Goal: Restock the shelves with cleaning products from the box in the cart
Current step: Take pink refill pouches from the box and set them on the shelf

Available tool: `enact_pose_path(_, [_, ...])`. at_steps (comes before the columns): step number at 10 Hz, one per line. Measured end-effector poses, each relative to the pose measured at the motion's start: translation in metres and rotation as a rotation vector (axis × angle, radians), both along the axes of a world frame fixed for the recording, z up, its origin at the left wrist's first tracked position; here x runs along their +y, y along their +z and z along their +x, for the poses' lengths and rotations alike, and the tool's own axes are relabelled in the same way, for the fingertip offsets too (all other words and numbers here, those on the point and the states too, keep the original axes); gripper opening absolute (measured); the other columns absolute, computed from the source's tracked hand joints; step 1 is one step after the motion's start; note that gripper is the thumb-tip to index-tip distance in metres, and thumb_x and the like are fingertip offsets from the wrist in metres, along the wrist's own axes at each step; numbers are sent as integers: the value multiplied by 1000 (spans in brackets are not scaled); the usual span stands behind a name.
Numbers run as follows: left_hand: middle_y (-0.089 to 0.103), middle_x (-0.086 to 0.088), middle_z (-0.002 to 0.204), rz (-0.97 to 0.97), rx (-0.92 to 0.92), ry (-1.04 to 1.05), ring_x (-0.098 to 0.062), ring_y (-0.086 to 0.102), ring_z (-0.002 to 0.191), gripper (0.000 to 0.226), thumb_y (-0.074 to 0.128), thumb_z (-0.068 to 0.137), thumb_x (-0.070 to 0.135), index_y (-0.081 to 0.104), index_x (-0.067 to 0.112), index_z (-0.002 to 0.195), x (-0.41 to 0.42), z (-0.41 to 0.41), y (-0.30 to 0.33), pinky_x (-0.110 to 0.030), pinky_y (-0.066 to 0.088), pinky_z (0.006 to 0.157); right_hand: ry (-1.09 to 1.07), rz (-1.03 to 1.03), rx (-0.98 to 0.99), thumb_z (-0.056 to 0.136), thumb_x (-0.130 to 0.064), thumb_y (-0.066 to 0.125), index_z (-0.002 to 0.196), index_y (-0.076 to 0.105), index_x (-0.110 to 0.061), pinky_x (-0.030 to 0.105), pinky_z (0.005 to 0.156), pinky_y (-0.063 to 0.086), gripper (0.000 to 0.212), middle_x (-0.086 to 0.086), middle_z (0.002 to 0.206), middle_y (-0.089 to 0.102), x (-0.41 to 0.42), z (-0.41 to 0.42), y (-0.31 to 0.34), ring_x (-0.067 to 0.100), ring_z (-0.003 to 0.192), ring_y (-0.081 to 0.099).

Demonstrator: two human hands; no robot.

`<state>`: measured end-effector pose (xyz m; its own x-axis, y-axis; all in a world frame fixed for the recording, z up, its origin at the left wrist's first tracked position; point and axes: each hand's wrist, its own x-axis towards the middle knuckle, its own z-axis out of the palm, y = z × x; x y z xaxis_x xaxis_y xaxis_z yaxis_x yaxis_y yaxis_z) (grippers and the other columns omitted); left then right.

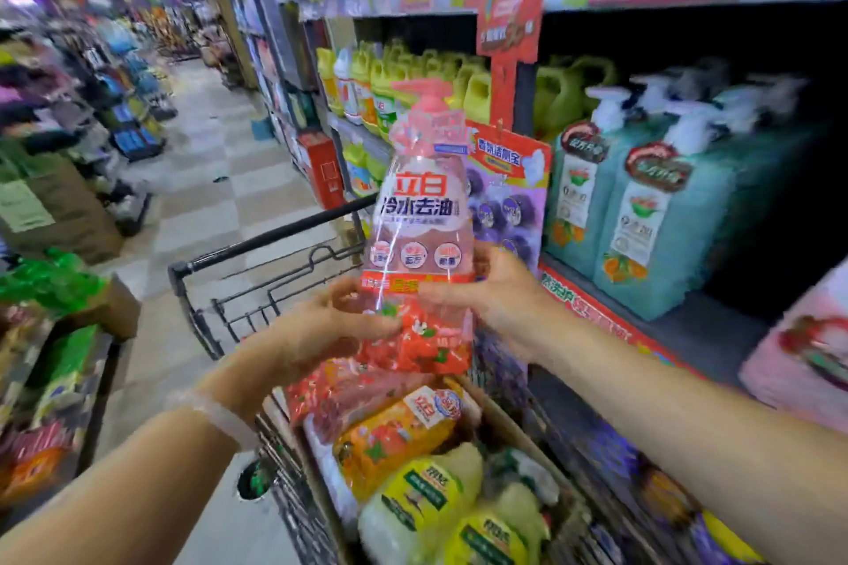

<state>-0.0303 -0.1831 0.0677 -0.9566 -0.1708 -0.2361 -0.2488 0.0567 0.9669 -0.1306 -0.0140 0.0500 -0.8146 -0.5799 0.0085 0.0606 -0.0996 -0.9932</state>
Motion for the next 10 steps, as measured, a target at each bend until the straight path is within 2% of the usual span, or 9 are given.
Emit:
enact_pose_path(2, [70, -17, 105, -42, 290, -73, -32, 63, 92, 89, 94, 18, 45, 70, 16, 99, 76, 36, 84, -54, 43, 95, -108, -57, 204, 52, -12, 89, 115, 58, -1, 46, 88, 55, 71, 15, 108, 69, 81, 50, 98, 30, 98, 67])
enact_pose_path(3, [74, -8, 91, -60, 438, -156, -29, 62, 86, 85, 94, 15, 46, 72, 19, 93, 121, 50, 122, -44, 40, 84, -233, -39, 383, 59, -7, 87, 94, 61, -12, 37, 83, 57, 43, 1, 88, 70, 135, 82, 148, 15, 80, 67])
enact_pose_path(4, [74, -8, 92, -64, 603, -276, -22, 70, 75, 94, 93, 11, 45, 71, 15, 98, 174, 62, 158, -32, 57, 71, -309, -11, 567, 64, -6, 85, 83, 64, -16, 36, 82, 58, 30, 2, 85, 72, 194, 117, 195, 10, 74, 67])
enact_pose_path(5, [74, -8, 97, -17, 744, -407, -22, 71, 81, 99, 92, 18, 45, 68, 10, 107, 227, 64, 193, -33, 60, 71, -386, -40, 642, 67, 0, 82, 81, 60, -14, 17, 59, 56, 29, -2, 75, 67, 260, 155, 240, -2, 56, 62])
enact_pose_path(6, [63, -16, 123, -30, 792, -532, -36, 60, 114, 94, 89, 43, 46, 58, 14, 125, 285, 57, 226, -59, 45, 95, -545, 36, 754, 63, -11, 86, 104, 64, -4, 29, 78, 58, 47, 7, 97, 72, 323, 196, 279, 13, 84, 69])
enact_pose_path(7, [59, -17, 128, -48, 880, -652, -38, 56, 118, 70, 81, 66, 42, 56, 17, 127, 343, 52, 246, -65, 37, 99, -675, 121, 814, 64, -12, 84, 97, 67, -8, 22, 62, 55, 37, 1, 86, 73, 383, 236, 309, 10, 75, 70])
enact_pose_path(8, [66, -12, 118, 47, 902, -763, -32, 63, 110, 54, 78, 72, 35, 62, 17, 120, 431, 68, 274, -58, 46, 95, -791, 156, 836, 68, -4, 79, 72, 66, -13, 15, 50, 50, 16, -5, 62, 69, 438, 276, 329, 5, 55, 65])
enact_pose_path(9, [72, 4, 89, 18, 973, -807, -14, 69, 85, 23, 70, 82, 25, 67, 14, 102, 488, 77, 281, -33, 55, 79, -944, 251, 845, 65, -11, 81, 77, 66, -13, 21, 52, 54, 20, -6, 64, 69, 485, 300, 340, 6, 55, 65])
enact_pose_path(10, [65, 15, 62, 25, 1018, -823, 4, 59, 58, 3, 64, 87, 14, 65, 17, 86, 548, 93, 283, -9, 46, 57, -1082, 312, 784, 67, -12, 81, 95, 65, -13, 22, 59, 55, 32, -4, 78, 71, 526, 304, 342, 6, 63, 67])
